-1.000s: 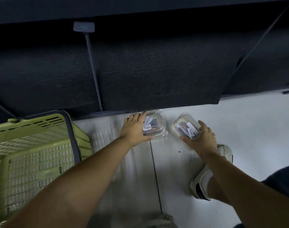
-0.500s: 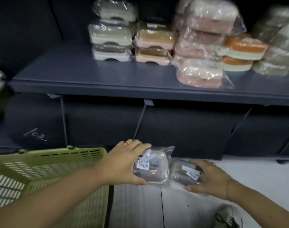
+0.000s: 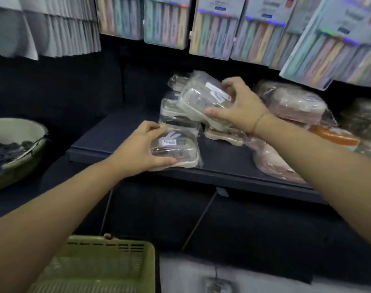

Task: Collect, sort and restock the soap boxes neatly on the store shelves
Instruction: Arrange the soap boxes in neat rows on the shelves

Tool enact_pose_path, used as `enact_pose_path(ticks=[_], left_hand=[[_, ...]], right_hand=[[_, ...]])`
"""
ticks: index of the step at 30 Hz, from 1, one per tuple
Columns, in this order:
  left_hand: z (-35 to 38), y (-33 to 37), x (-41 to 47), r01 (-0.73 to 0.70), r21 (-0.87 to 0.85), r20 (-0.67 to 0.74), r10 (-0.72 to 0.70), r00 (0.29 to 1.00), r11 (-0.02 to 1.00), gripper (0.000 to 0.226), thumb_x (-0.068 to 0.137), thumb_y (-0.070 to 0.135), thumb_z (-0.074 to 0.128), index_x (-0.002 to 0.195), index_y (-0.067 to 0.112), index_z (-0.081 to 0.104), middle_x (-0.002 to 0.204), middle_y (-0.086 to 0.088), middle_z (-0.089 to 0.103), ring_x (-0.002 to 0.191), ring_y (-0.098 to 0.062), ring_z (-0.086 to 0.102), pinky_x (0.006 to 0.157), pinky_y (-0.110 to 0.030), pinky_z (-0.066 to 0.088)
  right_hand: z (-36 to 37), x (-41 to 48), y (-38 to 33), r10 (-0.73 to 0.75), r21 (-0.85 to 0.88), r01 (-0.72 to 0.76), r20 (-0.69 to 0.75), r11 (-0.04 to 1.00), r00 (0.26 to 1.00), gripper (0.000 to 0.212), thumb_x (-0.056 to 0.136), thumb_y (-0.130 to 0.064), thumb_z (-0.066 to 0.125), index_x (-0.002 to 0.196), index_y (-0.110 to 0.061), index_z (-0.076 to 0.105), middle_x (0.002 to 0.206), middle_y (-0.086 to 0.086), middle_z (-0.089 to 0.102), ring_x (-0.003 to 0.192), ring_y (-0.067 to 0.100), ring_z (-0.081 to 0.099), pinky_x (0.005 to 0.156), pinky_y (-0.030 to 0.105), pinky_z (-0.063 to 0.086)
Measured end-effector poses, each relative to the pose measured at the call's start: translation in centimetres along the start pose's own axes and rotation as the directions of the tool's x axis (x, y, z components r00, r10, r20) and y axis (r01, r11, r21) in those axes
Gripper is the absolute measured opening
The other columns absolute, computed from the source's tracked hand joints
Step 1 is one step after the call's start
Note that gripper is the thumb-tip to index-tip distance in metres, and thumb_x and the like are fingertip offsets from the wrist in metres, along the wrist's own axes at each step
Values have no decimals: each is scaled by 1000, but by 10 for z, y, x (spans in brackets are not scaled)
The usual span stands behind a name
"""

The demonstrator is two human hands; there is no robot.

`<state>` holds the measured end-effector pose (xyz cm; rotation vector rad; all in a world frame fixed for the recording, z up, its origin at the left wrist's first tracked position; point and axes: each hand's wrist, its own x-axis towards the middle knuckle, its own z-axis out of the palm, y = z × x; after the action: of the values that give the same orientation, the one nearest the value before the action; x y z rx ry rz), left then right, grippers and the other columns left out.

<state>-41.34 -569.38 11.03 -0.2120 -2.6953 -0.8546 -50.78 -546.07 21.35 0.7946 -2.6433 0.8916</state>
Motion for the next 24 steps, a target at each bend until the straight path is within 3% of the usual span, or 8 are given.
enact_pose_path(ticks=[4, 7, 10, 14, 18, 21, 24], left_hand=[[9, -16, 12, 68, -141, -34, -74, 997, 988, 86, 62, 58, 78, 138, 32, 48, 130, 19, 33, 110, 14, 40, 89, 5, 27], [14, -23, 15, 122, -182, -73, -137, 988, 976, 98, 62, 58, 80, 143, 23, 37, 134, 16, 35, 119, 5, 40, 102, -15, 34], [20, -22, 15, 127, -94, -64, -134, 989, 987, 98, 70, 59, 76, 148, 25, 28, 146, 14, 34, 126, -2, 41, 101, -23, 35], [23, -21, 16, 140, 56, -8, -139, 990, 989, 105, 71, 79, 56, 154, 38, 7, 155, 18, 32, 136, -11, 40, 103, -35, 42], [25, -19, 19, 167, 196, 17, -174, 985, 966, 103, 79, 79, 42, 156, 27, -3, 157, 7, 31, 139, -17, 38, 99, -34, 39], [27, -18, 21, 209, 278, 20, -223, 975, 938, 104, 81, 80, 35, 157, 16, 4, 158, -2, 30, 143, -19, 31, 111, -33, 29], [31, -19, 21, 192, 332, 32, -215, 976, 924, 103, 81, 82, 29, 156, 13, 14, 158, -4, 31, 145, -18, 26, 118, -34, 20]], right_hand=[[30, 69, 2, -20, -168, 22, 18, 986, 1000, 92, 71, -56, 77, 141, -14, 38, 137, 10, 45, 128, 27, 42, 109, 36, 35], [42, 99, 8, -14, -237, 26, 50, 971, 999, 88, 75, -56, 73, 144, -15, 38, 140, 15, 43, 132, 31, 39, 110, 36, 33], [50, 115, 16, -37, -300, 57, 72, 952, 997, 72, 83, -53, 67, 142, -18, 44, 140, 16, 43, 131, 34, 39, 110, 37, 33], [55, 123, 22, -89, -365, 105, 59, 925, 994, 59, 91, -44, 62, 143, -23, 45, 140, 15, 43, 132, 36, 36, 109, 38, 31], [64, 110, 11, -97, -424, 70, -43, 903, 994, 64, 91, -45, 60, 146, -23, 38, 145, 13, 38, 134, 34, 33, 109, 40, 27], [70, 67, -1, -218, -275, 169, -158, 947, 963, 62, 89, -47, 60, 142, -18, 44, 139, 11, 43, 129, 30, 38, 109, 36, 28], [81, 1, 5, -249, -179, 254, 53, 950, 967, 65, 87, -59, 47, 141, -23, 45, 141, 5, 43, 132, 23, 37, 111, 36, 28]])
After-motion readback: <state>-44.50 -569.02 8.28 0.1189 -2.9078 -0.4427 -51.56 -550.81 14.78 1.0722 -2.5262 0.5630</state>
